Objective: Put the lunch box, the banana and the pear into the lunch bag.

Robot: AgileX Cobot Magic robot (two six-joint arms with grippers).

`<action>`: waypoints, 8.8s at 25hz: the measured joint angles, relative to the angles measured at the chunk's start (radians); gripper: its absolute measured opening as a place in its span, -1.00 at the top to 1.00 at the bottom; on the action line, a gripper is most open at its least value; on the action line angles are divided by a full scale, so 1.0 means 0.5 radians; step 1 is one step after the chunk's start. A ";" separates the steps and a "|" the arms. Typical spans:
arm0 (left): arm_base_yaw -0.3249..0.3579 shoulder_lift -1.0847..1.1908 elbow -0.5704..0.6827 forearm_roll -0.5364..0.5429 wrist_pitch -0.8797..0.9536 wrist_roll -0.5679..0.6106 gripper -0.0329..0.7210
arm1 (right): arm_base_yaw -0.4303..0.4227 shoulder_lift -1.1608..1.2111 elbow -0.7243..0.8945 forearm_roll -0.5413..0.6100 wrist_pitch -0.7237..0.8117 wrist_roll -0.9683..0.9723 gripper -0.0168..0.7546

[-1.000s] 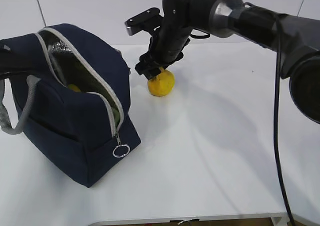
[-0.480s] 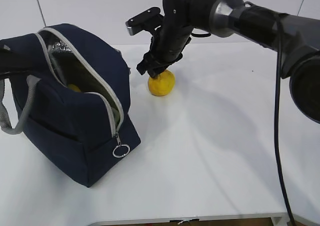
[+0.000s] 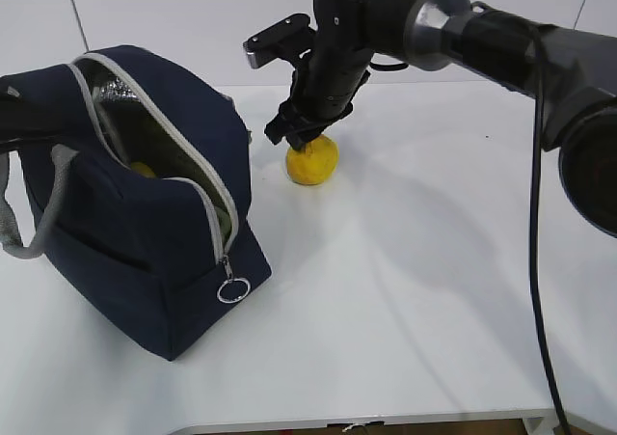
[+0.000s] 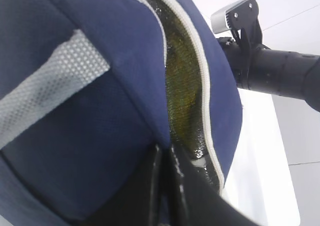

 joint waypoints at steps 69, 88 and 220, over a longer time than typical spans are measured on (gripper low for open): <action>0.000 0.000 0.000 -0.006 -0.075 0.041 0.96 | 0.276 -0.715 -0.239 1.248 0.600 -0.504 0.13; 0.000 0.000 0.000 -0.008 -0.045 0.045 0.96 | 0.332 -0.413 -0.243 1.172 0.605 -0.870 0.13; -0.480 0.664 -0.536 -0.809 0.213 1.280 0.96 | -0.192 -1.071 0.738 1.018 0.303 -0.500 0.91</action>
